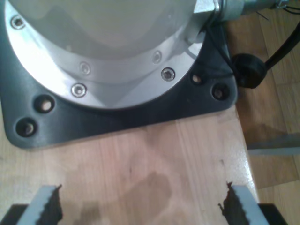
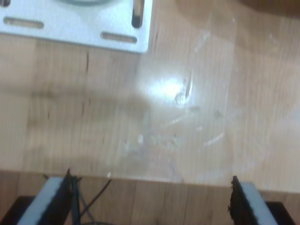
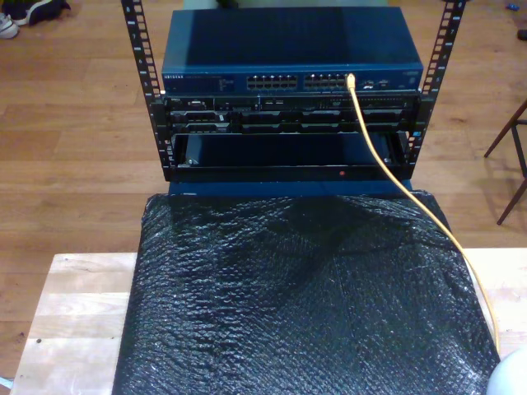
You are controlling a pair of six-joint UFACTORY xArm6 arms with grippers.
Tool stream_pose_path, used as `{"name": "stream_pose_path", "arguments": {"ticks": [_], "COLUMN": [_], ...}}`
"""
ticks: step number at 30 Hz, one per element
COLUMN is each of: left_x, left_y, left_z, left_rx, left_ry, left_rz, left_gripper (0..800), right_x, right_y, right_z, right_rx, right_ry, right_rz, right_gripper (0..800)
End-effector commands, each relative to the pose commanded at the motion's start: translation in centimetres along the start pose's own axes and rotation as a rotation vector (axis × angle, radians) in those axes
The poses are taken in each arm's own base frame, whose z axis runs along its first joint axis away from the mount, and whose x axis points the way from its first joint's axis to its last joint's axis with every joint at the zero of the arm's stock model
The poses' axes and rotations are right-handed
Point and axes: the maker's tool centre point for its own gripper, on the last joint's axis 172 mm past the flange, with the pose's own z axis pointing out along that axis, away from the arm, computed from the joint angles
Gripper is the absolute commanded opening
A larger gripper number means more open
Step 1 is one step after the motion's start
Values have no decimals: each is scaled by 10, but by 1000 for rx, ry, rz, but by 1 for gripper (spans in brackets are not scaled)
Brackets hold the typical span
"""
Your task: Grab the cable and plug it in
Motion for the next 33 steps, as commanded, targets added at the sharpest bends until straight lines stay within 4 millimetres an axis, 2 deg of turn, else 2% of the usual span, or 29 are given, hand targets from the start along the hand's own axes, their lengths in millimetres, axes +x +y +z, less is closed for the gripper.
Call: {"name": "stream_pose_path", "arguments": {"ticks": [8,24,33], "left_x": [0,0,0], "left_y": [0,0,0], "left_z": [0,0,-1], "left_rx": [0,0,0], "left_ry": [0,0,0], "left_rz": [0,0,0], "left_gripper": [800,800,800], "right_x": [-3,-4,-6], "right_y": [-8,-23,-28], "right_z": [27,68,72], "right_rx": [9,32,29], "right_ry": [-34,-73,-85], "right_rz": [12,36,48], "right_gripper": [792,797,798]}}
